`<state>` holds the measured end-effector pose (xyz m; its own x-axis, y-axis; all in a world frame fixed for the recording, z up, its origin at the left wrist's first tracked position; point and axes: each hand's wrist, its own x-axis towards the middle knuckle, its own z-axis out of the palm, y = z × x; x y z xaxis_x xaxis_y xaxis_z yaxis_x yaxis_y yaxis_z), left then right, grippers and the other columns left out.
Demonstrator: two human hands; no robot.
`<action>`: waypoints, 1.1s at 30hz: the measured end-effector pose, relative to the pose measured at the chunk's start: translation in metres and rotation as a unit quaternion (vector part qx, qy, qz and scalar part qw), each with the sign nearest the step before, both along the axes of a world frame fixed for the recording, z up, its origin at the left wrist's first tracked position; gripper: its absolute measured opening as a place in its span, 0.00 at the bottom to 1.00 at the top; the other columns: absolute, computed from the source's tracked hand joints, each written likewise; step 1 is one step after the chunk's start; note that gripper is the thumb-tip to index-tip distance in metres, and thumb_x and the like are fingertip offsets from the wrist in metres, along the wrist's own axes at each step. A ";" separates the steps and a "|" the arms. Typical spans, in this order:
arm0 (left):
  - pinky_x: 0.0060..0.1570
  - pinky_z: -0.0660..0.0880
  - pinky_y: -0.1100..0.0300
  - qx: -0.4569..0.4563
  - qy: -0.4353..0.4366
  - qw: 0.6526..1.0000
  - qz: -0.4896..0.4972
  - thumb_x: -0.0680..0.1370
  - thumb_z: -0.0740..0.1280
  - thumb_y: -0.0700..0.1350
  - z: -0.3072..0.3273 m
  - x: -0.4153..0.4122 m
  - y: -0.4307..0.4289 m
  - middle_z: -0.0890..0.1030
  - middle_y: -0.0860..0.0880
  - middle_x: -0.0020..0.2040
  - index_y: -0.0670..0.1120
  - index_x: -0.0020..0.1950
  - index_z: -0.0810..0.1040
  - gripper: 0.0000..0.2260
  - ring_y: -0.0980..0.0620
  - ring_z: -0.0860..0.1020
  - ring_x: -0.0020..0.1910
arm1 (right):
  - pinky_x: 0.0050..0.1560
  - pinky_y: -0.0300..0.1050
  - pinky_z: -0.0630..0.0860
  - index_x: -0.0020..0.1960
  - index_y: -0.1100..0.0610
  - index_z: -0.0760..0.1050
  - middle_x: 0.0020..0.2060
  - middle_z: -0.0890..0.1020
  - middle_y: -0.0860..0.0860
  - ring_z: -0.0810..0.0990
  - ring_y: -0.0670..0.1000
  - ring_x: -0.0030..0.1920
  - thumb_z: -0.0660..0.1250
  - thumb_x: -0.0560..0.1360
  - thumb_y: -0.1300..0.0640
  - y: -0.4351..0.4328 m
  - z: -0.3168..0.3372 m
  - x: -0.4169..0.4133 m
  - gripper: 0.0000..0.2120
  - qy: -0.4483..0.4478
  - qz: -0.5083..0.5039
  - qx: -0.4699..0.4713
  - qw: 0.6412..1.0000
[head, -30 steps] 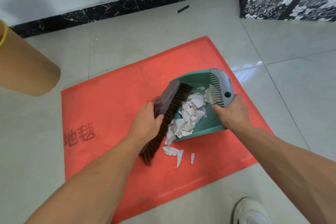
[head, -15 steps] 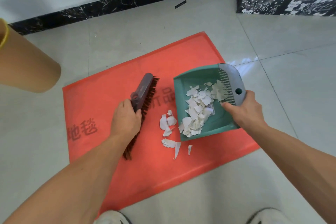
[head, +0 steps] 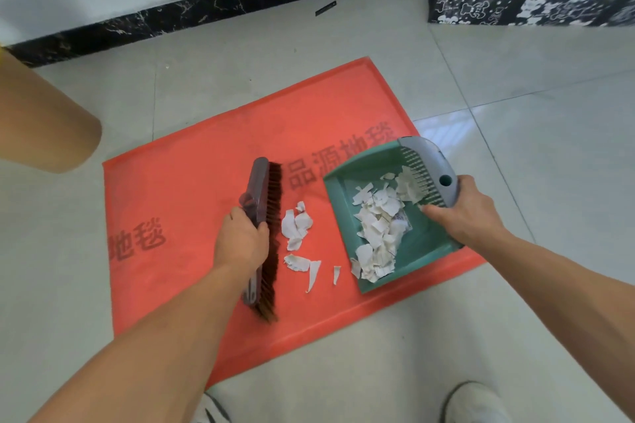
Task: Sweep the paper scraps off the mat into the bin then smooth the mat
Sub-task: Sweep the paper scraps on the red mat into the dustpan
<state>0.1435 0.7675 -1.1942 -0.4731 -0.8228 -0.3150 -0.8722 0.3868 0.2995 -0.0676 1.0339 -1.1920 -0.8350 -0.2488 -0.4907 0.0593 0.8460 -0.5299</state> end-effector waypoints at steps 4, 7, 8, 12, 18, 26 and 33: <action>0.51 0.69 0.51 0.028 0.020 0.999 0.005 0.77 0.65 0.45 -0.002 -0.015 0.019 0.74 0.36 0.58 0.36 0.58 0.69 0.16 0.36 0.73 0.57 | 0.38 0.53 0.80 0.60 0.52 0.64 0.46 0.76 0.52 0.78 0.56 0.43 0.73 0.69 0.47 0.007 -0.009 0.014 0.26 0.013 -0.015 -0.013 1.000; 0.52 0.69 0.51 0.049 0.039 0.998 0.004 0.77 0.65 0.45 -0.005 -0.029 0.037 0.74 0.37 0.59 0.37 0.59 0.69 0.16 0.37 0.73 0.59 | 0.35 0.49 0.78 0.62 0.52 0.64 0.47 0.76 0.52 0.77 0.55 0.43 0.72 0.70 0.46 0.011 -0.010 0.022 0.27 0.020 -0.025 -0.023 0.999; 0.53 0.69 0.51 0.052 0.044 0.998 0.003 0.77 0.65 0.46 -0.005 -0.035 0.043 0.74 0.37 0.60 0.36 0.60 0.69 0.17 0.37 0.73 0.59 | 0.31 0.46 0.76 0.62 0.52 0.64 0.47 0.76 0.52 0.77 0.54 0.42 0.72 0.70 0.47 0.011 -0.009 0.025 0.27 0.018 -0.031 -0.024 0.999; 0.53 0.70 0.50 0.063 0.063 0.996 0.012 0.77 0.65 0.48 -0.003 -0.053 0.056 0.76 0.37 0.59 0.37 0.61 0.69 0.18 0.37 0.74 0.59 | 0.35 0.45 0.73 0.61 0.54 0.65 0.45 0.73 0.49 0.74 0.53 0.42 0.72 0.71 0.50 0.009 -0.007 0.033 0.25 0.023 -0.042 -0.037 0.998; 0.53 0.70 0.49 0.022 0.108 0.993 0.031 0.76 0.66 0.48 0.011 -0.052 0.030 0.77 0.37 0.56 0.37 0.59 0.71 0.18 0.36 0.75 0.57 | 0.32 0.43 0.71 0.58 0.52 0.63 0.43 0.73 0.47 0.74 0.52 0.43 0.72 0.72 0.51 -0.001 -0.003 0.037 0.22 0.005 -0.051 -0.061 0.997; 0.54 0.69 0.50 -0.001 0.042 0.999 0.025 0.76 0.66 0.46 0.008 -0.015 0.011 0.74 0.37 0.58 0.37 0.58 0.70 0.16 0.37 0.73 0.59 | 0.28 0.42 0.67 0.65 0.57 0.65 0.48 0.74 0.51 0.74 0.55 0.43 0.73 0.72 0.50 -0.006 -0.007 0.041 0.28 0.003 -0.077 -0.051 0.996; 0.49 0.70 0.52 0.065 0.107 0.992 0.014 0.77 0.65 0.48 -0.004 -0.043 0.046 0.77 0.39 0.55 0.38 0.57 0.72 0.15 0.38 0.75 0.56 | 0.39 0.47 0.75 0.62 0.55 0.66 0.49 0.77 0.50 0.77 0.54 0.45 0.74 0.70 0.49 -0.011 -0.023 0.058 0.26 -0.006 -0.091 -0.072 0.993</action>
